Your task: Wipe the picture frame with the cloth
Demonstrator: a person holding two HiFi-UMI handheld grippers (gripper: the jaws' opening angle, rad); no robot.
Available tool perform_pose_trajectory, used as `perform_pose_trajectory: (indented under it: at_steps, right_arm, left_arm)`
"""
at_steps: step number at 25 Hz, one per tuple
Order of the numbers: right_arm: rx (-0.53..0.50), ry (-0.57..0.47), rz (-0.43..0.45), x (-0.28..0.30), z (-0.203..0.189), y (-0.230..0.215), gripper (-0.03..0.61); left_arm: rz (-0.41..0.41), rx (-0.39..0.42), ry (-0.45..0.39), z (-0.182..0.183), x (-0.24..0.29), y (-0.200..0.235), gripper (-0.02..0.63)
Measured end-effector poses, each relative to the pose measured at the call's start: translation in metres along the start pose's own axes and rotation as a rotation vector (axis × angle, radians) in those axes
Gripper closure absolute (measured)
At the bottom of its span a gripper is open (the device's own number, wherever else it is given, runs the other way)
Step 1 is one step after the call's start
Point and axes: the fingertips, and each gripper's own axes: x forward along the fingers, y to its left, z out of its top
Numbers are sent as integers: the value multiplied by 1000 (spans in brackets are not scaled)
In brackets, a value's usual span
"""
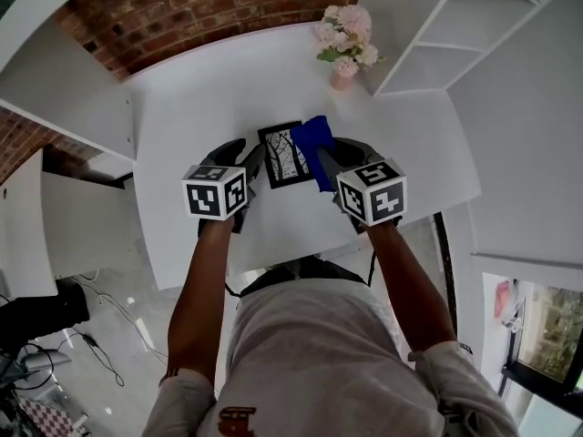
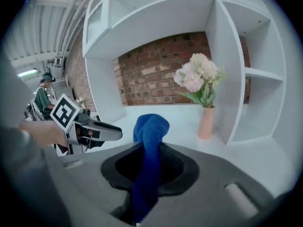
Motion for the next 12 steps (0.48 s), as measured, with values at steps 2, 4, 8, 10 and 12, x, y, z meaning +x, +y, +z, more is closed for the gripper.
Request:
perform_pose_trajectory:
  at_steps: [2, 4, 8, 10, 12]
  right_arm:
    - [-4, -64, 23, -6, 19, 7, 502]
    - [-9, -130, 49, -11, 38, 14, 502]
    - [-24, -260, 109, -22, 69, 32, 502]
    - [-36, -318, 133, -28, 81, 40, 502]
    - [-47, -372, 152, -35, 90, 47, 502]
  left_arm:
    - [-17, -8, -88, 21, -13, -10, 446]
    - [-38, -4, -171, 42, -27, -20, 457]
    - [-77, 20, -315, 77, -54, -37, 496]
    - [-82, 35, -382, 91, -68, -44, 517]
    - [-77, 58, -440, 103, -82, -50, 534]
